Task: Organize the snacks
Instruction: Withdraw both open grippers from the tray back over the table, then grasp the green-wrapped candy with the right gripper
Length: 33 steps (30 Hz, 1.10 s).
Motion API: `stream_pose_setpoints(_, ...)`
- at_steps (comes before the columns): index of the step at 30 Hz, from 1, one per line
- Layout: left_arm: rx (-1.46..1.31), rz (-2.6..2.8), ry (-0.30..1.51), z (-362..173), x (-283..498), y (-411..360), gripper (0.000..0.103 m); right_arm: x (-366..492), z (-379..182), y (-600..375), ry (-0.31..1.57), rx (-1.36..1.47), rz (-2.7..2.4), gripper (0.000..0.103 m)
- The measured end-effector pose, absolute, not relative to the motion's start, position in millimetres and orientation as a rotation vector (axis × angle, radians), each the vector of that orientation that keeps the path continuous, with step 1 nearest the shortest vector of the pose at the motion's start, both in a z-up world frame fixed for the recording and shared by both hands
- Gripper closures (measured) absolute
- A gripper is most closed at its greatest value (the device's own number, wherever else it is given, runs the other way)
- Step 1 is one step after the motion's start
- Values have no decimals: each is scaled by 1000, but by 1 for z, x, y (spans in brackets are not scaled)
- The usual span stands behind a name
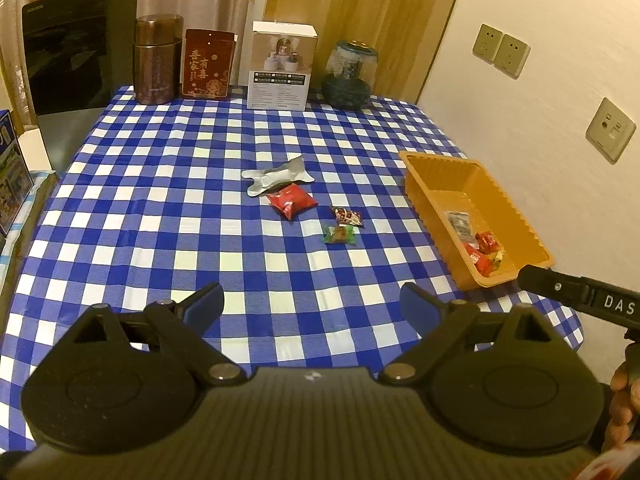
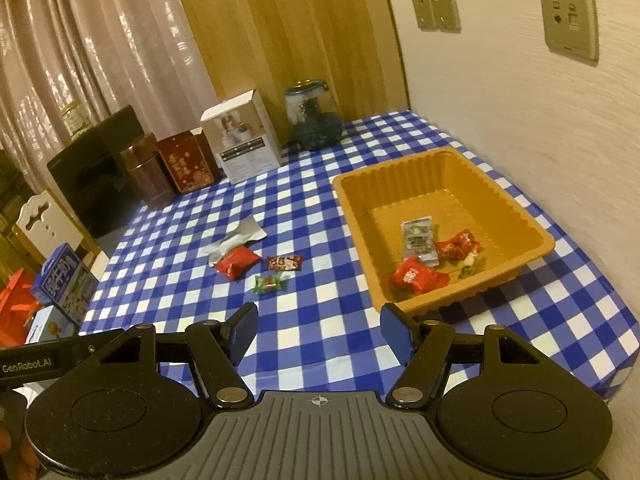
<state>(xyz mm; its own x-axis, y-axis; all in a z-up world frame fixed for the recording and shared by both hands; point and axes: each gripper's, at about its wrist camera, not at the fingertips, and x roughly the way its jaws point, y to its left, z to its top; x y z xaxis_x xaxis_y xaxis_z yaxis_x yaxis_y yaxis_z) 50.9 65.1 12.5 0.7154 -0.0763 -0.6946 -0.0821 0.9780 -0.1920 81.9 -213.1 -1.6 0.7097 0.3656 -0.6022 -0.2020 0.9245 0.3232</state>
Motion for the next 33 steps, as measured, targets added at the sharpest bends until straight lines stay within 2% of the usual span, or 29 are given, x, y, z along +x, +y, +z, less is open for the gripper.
stream_pose_setpoints(18, -125, -70, 740, 12, 89, 95, 9, 96, -12, -165, 691, 143, 402, 35)
stream_pose_setpoints(33, -51, -92, 764, -45, 163, 131, 9, 157, -65, -110, 698, 122, 386, 36)
